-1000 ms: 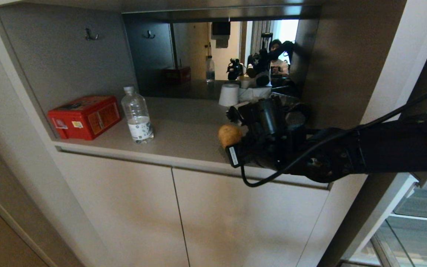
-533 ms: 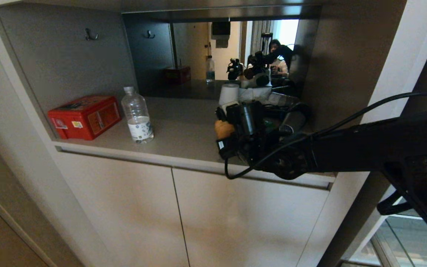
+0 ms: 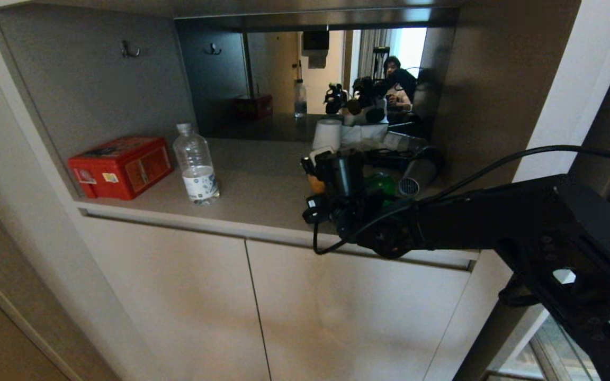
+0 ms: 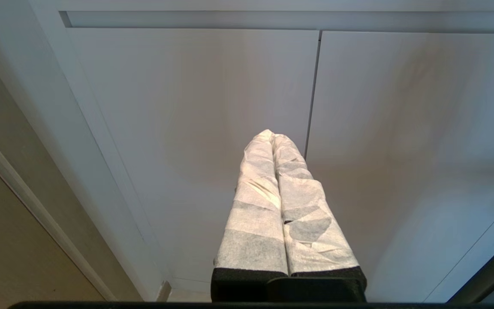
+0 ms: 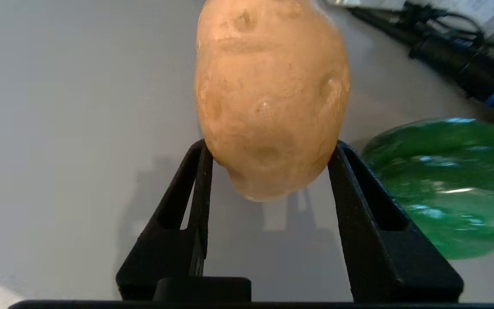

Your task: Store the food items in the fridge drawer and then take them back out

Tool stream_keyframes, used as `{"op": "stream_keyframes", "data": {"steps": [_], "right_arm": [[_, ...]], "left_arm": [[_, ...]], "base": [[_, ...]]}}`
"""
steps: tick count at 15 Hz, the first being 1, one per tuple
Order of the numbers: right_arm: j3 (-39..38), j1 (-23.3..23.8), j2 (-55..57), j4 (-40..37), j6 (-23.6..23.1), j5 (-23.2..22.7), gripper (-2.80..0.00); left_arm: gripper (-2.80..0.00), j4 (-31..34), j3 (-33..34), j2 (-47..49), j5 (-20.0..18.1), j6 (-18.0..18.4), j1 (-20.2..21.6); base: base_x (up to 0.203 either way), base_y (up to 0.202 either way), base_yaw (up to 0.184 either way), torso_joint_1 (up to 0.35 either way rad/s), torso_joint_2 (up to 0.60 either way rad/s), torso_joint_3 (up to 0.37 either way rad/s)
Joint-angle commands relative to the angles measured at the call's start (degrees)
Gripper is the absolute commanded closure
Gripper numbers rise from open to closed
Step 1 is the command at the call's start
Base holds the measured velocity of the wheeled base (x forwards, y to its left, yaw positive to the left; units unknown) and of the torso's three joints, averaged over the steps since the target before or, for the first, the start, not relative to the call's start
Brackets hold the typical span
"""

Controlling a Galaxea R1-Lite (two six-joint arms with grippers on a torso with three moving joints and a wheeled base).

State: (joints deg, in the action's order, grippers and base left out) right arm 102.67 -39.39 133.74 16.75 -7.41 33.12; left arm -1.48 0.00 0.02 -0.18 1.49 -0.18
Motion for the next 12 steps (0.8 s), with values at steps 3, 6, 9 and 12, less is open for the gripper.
{"op": "stream_keyframes", "data": {"steps": [3,6,9,12], "right_arm": [[0.16,0.80,1.17,0.21,-0.06,0.19,0.00],[-0.14,1.07,0.95,0.26,-0.06,0.28,0.00],[-0.10,1.35,0.92,0.21,-0.06,0.36,0.00],[0.07,1.55,1.12,0.21,-0.15,0.36,0.00]], "left_arm": [[0.00,-0.02,0.62,0.06,0.01,0.01,0.01],[0.00,-0.02,0.62,0.06,0.01,0.01,0.01],[0.00,-0.02,0.62,0.06,0.01,0.01,0.01],[0.00,-0.02,0.62,0.06,0.01,0.01,0.01]], "base": [[0.000,0.000,0.000,0.000,0.00,0.000],[0.000,0.000,0.000,0.000,0.00,0.000],[0.000,0.000,0.000,0.000,0.00,0.000],[0.000,0.000,0.000,0.000,0.00,0.000]]}}
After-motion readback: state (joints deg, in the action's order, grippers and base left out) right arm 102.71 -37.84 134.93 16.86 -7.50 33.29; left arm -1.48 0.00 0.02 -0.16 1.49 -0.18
